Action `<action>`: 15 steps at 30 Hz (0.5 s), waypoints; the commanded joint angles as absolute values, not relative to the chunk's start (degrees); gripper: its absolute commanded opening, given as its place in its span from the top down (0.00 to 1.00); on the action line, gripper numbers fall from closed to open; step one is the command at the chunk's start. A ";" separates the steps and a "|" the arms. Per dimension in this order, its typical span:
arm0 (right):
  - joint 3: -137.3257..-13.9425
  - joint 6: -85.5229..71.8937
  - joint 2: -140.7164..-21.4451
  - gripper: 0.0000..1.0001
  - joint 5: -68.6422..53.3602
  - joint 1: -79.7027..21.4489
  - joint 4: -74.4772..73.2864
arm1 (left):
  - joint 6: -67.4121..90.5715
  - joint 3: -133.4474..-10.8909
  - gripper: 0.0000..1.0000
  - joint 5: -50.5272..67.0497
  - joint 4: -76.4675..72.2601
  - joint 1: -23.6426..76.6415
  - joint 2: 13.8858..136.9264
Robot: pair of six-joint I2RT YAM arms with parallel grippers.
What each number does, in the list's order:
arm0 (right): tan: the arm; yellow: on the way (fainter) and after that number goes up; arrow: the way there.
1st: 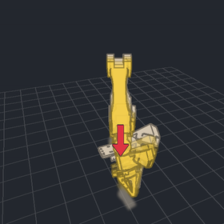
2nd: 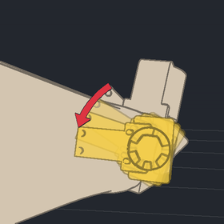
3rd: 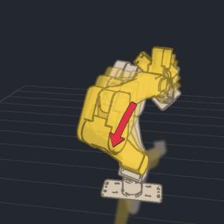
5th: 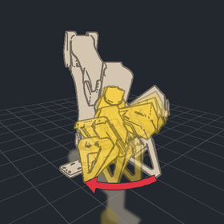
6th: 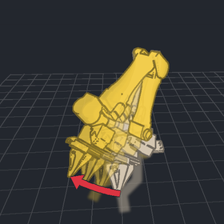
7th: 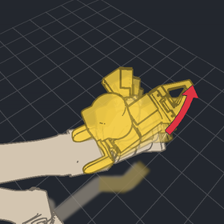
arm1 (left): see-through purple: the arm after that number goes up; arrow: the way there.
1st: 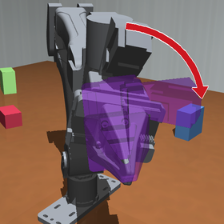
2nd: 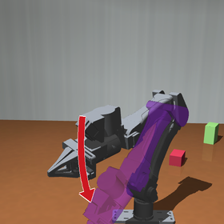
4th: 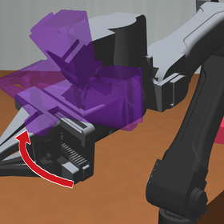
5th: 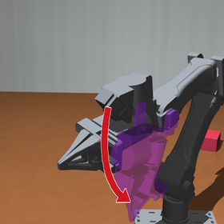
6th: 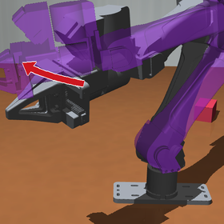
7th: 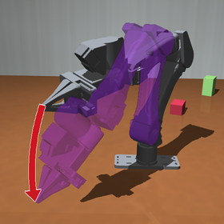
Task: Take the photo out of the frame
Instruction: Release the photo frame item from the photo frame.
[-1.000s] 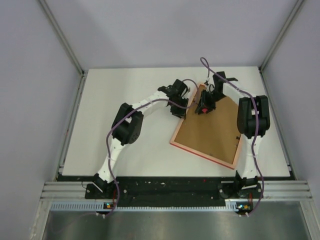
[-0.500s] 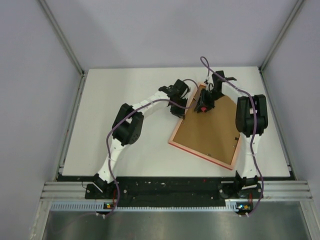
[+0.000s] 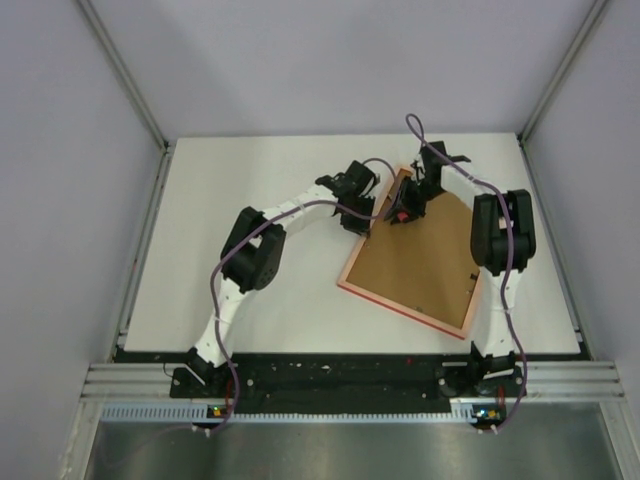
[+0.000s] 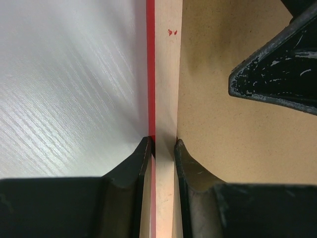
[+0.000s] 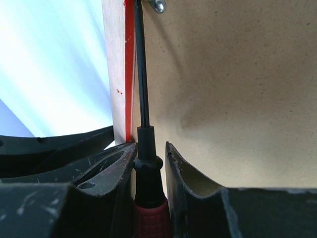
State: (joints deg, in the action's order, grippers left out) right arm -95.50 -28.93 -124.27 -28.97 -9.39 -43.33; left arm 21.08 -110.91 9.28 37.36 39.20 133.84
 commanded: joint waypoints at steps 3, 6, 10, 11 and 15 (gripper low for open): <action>-95.53 -36.47 -122.52 1.00 -16.36 -7.91 -38.14 | 21.71 -106.09 1.00 10.28 42.36 40.08 132.10; -95.27 -37.96 -121.82 1.00 -14.07 -7.73 -37.62 | 21.62 -105.29 1.00 10.11 42.28 40.17 131.66; -95.54 -39.72 -121.55 1.00 -11.17 -7.73 -37.09 | 21.53 -104.50 1.00 9.84 41.92 40.08 131.31; -95.80 -40.16 -121.47 1.00 -10.29 -7.65 -37.00 | 21.53 -104.24 1.00 9.84 41.92 40.08 131.13; -96.59 -41.13 -121.55 1.00 -9.06 -7.65 -36.65 | 21.53 -103.10 1.00 9.41 41.57 40.08 130.43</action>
State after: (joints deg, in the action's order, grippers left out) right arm -95.35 -36.47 -122.41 -24.10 -9.65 -41.98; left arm 21.26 -106.59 8.40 31.81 39.51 131.90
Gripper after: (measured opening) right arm 0.251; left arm 0.231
